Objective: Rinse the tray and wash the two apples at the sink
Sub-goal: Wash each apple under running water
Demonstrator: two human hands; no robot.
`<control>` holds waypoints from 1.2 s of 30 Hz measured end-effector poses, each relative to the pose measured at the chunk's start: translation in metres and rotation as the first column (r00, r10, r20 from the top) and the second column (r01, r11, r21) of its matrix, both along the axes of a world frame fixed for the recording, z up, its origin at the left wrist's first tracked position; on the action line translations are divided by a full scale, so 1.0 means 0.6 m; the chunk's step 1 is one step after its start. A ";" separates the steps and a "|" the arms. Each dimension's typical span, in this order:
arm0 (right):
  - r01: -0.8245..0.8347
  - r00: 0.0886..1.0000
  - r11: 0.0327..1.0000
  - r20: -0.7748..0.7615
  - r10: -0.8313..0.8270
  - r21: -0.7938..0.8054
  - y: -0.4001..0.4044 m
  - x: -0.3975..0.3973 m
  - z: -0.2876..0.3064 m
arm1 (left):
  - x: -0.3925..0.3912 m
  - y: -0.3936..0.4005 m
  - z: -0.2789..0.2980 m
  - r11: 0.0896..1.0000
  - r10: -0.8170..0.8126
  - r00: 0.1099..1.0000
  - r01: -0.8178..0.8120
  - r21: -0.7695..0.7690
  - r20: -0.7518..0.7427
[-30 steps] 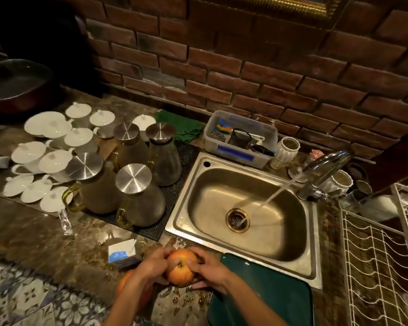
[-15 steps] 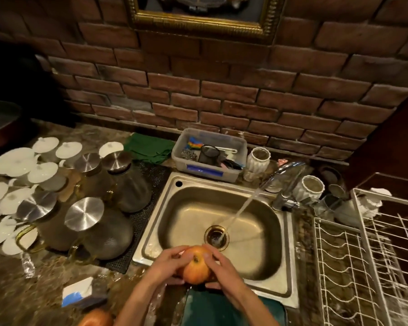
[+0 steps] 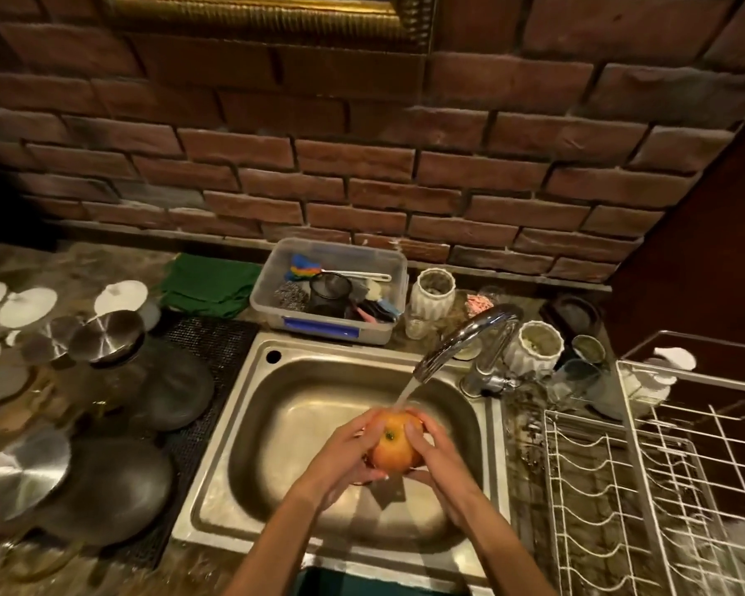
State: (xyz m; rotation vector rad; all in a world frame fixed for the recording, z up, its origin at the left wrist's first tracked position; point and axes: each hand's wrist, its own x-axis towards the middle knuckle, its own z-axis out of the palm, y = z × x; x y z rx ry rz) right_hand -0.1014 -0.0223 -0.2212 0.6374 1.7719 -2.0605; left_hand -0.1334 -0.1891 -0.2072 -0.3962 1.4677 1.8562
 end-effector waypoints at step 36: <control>0.197 0.979 0.948 -0.109 -0.174 0.251 -0.088 0.009 -0.052 | -0.019 0.049 -0.060 0.971 0.213 0.975 -0.204 -0.121 0.063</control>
